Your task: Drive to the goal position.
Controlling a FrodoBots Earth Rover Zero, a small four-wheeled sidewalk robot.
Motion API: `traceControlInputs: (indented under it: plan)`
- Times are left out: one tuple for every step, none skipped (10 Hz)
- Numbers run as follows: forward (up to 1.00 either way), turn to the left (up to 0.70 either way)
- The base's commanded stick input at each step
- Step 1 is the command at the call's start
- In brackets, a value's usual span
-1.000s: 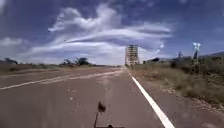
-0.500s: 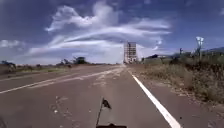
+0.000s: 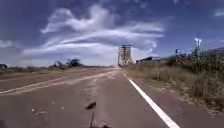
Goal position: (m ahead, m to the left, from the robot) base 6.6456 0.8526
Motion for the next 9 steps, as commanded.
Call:
traceControlInputs:
  plan:
    - [1.0,0.0]
    - [1.0,0.0]
    - [1.0,0.0]
    - [1.0,0.0]
    - [1.0,0.0]
    - [1.0,0.0]
    - [1.0,0.0]
    - [1.0,0.0]
    - [1.0,0.0]
